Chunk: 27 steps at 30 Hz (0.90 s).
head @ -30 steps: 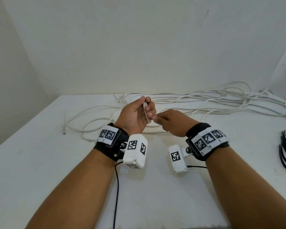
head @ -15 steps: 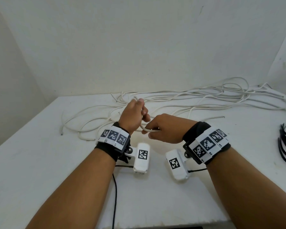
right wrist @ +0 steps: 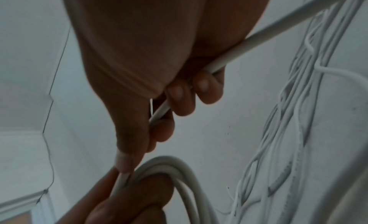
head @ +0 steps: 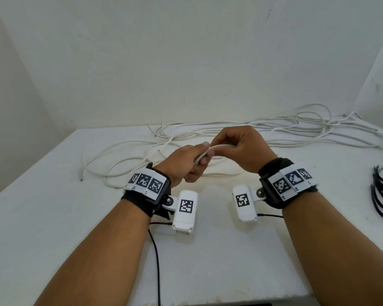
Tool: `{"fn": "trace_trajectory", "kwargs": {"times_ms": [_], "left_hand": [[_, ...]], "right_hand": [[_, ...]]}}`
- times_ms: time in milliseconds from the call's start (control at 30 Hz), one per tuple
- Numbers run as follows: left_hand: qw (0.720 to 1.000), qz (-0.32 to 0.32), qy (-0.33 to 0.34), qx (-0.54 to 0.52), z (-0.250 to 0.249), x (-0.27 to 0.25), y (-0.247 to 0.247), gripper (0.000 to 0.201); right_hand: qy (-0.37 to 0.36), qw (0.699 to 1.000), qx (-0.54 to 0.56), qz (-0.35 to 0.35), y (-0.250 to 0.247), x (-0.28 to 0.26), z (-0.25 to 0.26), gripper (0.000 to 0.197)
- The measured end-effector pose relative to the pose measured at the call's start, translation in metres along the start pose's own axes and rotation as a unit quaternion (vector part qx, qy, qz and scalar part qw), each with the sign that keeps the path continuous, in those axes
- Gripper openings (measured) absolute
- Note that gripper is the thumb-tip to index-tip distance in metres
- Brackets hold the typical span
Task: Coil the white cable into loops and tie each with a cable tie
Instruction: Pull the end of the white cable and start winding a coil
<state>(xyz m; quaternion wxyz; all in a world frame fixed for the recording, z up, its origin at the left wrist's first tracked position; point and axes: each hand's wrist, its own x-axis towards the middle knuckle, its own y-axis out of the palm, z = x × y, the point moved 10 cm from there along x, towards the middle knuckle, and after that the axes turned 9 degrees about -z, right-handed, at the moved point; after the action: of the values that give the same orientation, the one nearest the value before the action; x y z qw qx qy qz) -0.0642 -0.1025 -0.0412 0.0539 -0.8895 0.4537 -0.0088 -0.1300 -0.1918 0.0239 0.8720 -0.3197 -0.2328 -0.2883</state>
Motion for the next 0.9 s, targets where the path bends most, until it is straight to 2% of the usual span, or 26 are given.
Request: {"fn": "trace_trajectory", "kwargs": {"times_ms": [167, 267, 333, 400, 467, 533, 633, 900], "left_hand": [[0.989, 0.055, -0.002, -0.14, -0.009, -0.004, 0.004, 0.048], [0.969, 0.104, -0.001, -0.223, -0.017, -0.009, 0.01, 0.043], [0.955, 0.134, 0.013, -0.265, -0.024, -0.012, 0.014, 0.038], [0.941, 0.141, 0.039, -0.305, -0.03, -0.013, 0.013, 0.032], [0.92, 0.139, 0.067, -0.36, -0.037, -0.013, 0.01, 0.025], [0.897, 0.117, 0.093, -0.415, -0.045, -0.011, 0.003, 0.019], [0.884, 0.031, 0.112, -0.453, -0.043, -0.001, -0.02, 0.02], [0.882, -0.132, 0.126, -0.434, -0.028, 0.011, -0.048, 0.023]], "right_hand": [[0.034, 0.997, 0.059, -0.043, -0.013, 0.004, -0.011, 0.004], [0.063, 0.997, 0.02, -0.042, -0.011, 0.004, -0.026, 0.019], [0.062, 0.998, -0.021, -0.022, -0.003, 0.003, -0.029, 0.038], [0.071, 0.996, -0.049, 0.004, 0.008, 0.003, -0.029, 0.053], [0.079, 0.993, -0.08, 0.037, 0.019, 0.001, -0.028, 0.055], [0.081, 0.986, -0.122, 0.078, 0.031, -0.002, -0.029, 0.052], [0.094, 0.97, -0.161, 0.156, 0.049, -0.012, -0.03, 0.048], [0.079, 0.925, -0.218, 0.302, 0.079, -0.035, -0.017, 0.04]]}}
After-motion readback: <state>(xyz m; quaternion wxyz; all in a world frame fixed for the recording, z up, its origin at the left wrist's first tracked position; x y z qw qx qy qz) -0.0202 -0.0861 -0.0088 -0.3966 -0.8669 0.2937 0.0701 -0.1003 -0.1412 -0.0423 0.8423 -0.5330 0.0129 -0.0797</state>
